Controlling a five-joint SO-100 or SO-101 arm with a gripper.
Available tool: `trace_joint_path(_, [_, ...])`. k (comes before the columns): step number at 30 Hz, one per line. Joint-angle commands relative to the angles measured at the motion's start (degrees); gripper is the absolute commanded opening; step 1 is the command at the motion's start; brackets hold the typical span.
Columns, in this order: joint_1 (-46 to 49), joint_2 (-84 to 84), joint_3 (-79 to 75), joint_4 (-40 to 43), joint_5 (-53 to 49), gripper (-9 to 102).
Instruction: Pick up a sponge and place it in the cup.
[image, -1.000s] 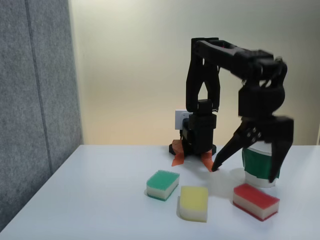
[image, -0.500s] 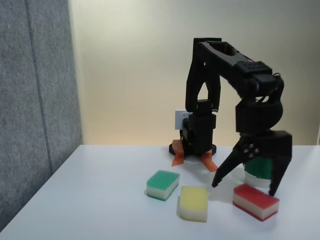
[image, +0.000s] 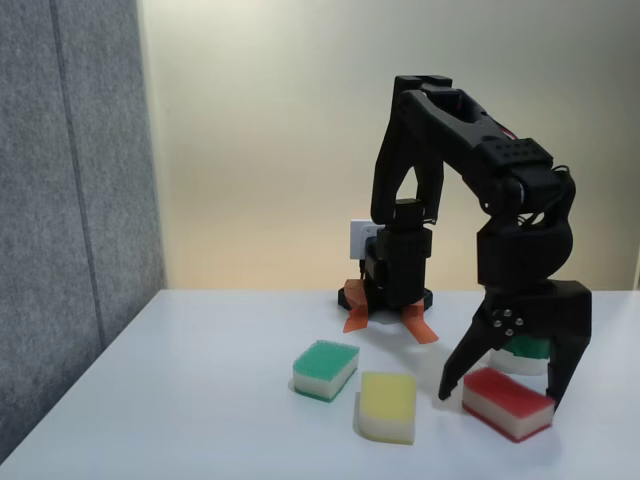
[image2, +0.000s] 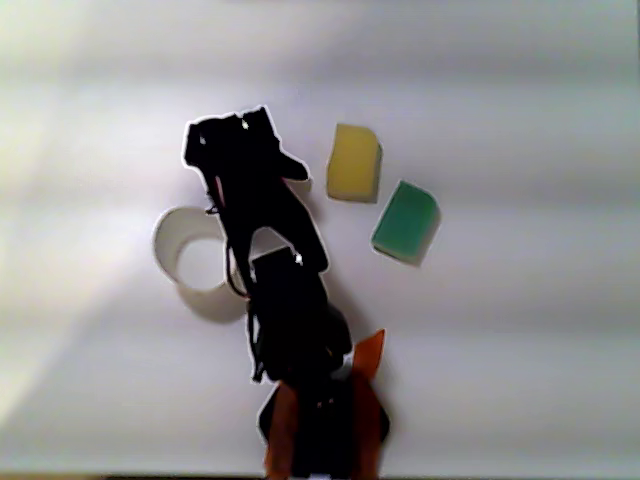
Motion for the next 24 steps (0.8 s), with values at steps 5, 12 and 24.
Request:
trace_joint_path(5, [-1.23, 1.05, -2.55, 2.02, 3.34, 0])
trace_joint_path(12, [-1.41, 3.16, -3.52, 8.17, 7.82, 0])
trace_joint_path(24, [3.78, 3.96, -31.03, 40.17, 10.90, 0])
